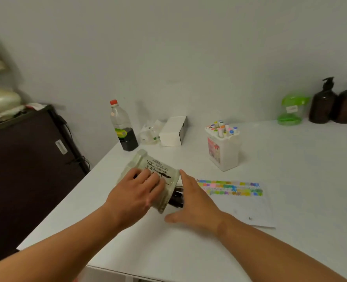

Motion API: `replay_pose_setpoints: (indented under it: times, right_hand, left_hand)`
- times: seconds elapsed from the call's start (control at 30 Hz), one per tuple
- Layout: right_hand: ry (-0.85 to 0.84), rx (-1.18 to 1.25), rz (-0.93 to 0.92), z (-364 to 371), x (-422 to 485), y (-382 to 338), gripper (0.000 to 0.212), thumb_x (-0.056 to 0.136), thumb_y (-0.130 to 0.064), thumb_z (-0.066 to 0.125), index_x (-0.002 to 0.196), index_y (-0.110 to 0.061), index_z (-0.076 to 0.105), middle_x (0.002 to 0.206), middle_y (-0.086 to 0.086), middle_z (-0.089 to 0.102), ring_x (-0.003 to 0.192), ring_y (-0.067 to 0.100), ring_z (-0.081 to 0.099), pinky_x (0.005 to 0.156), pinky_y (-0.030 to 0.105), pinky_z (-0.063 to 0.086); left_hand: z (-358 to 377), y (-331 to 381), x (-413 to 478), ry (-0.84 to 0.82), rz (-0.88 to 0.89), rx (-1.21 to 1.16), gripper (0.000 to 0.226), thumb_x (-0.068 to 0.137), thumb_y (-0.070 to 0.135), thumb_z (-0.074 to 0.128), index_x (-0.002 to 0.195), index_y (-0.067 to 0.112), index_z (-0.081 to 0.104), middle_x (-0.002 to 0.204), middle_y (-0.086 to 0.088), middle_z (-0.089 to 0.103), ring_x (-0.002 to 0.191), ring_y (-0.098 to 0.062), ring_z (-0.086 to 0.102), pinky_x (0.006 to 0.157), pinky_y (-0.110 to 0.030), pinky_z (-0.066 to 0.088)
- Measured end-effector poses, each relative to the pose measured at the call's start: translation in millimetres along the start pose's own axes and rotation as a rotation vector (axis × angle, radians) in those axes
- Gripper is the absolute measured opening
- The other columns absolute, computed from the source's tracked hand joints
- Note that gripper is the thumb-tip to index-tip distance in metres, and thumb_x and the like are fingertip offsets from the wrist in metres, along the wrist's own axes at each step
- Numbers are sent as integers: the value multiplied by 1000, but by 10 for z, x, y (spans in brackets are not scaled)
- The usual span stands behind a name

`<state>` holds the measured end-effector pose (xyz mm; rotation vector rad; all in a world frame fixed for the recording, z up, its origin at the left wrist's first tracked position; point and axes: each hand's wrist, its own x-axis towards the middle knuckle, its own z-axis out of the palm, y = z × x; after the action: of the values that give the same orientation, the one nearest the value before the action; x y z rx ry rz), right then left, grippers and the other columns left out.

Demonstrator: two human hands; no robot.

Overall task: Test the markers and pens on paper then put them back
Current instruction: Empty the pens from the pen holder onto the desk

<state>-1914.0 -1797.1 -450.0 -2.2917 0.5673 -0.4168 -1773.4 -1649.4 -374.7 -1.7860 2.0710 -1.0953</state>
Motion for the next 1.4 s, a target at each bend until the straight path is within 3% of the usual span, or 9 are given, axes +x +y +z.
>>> replay_pose_setpoints:
  times: [0.13, 0.27, 0.4, 0.6, 0.83, 1.07, 1.2, 1.27, 1.4]
  right_hand:
    - [34, -120, 68, 111, 176, 100, 122, 69, -62, 77, 161, -25, 6, 147, -5, 39, 132, 19, 45, 106, 34, 45]
    - [109, -335, -4, 198, 305, 156, 58, 87, -51, 66, 135, -26, 45, 122, 0, 56, 107, 21, 57, 87, 35, 51]
    - [115, -470, -48, 215, 364, 206, 34, 95, -42, 58, 122, -24, 50, 113, 1, 61, 96, 20, 57, 77, 35, 46]
    - [-2, -551, -18, 92, 379, 207, 58, 92, -69, 47, 129, -25, 52, 119, -3, 59, 108, 20, 53, 92, 36, 45]
    - [-118, -494, -23, -142, 214, 104, 82, 80, -78, 47, 147, -33, 37, 145, -10, 43, 129, 15, 42, 111, 33, 36]
    - [-287, -552, 42, -359, -16, 141, 113, 70, -85, 55, 159, -40, 2, 166, -16, -5, 154, 15, 2, 126, 40, 0]
    - [-260, -628, 79, -506, -180, 161, 88, 66, -84, 59, 135, -38, 30, 137, -9, 25, 119, 15, 32, 105, 35, 34]
    - [-282, -661, 117, -543, -242, 144, 68, 67, -84, 58, 112, -38, 33, 113, -10, 27, 97, 13, 31, 86, 32, 32]
    - [-264, -659, 111, -564, -298, 176, 48, 78, -76, 56, 96, -32, 51, 106, -11, 34, 92, 12, 38, 80, 28, 32]
  left_hand:
    - [163, -165, 50, -10, -12, 5, 35, 87, 17, 53, 120, 9, 63, 109, -11, 65, 92, -30, 62, 82, -45, 53]
    - [339, -331, 46, -18, -25, -13, 34, 86, 16, 59, 119, 10, 64, 109, -10, 65, 93, -31, 62, 84, -45, 53]
    - [515, -546, -19, -59, -134, -32, 38, 85, 12, 57, 123, 10, 62, 111, -11, 63, 96, -32, 59, 88, -45, 50]
    - [720, -755, -107, -31, -713, -299, 57, 71, 16, 82, 123, 11, 58, 106, -7, 56, 91, -28, 52, 72, -43, 52]
    - [1082, -736, 204, 152, -1379, -986, 61, 70, 26, 87, 123, 21, 57, 112, 1, 63, 99, -22, 61, 84, -38, 55]
    - [1431, -597, 577, 278, -1520, -1247, 58, 75, 24, 87, 124, 24, 56, 112, 3, 66, 98, -18, 64, 73, -28, 54]
    - [1616, -520, 615, 248, -1510, -1214, 60, 74, 26, 87, 125, 25, 55, 112, 4, 64, 102, -18, 62, 86, -38, 57]
    - [1676, -505, 592, 258, -1508, -1227, 62, 76, 28, 86, 128, 25, 53, 116, 3, 64, 103, -18, 61, 89, -40, 57]
    - [1609, -495, 648, 108, -1632, -1128, 77, 76, 35, 85, 139, 17, 43, 132, -6, 54, 118, -28, 55, 97, -45, 52]
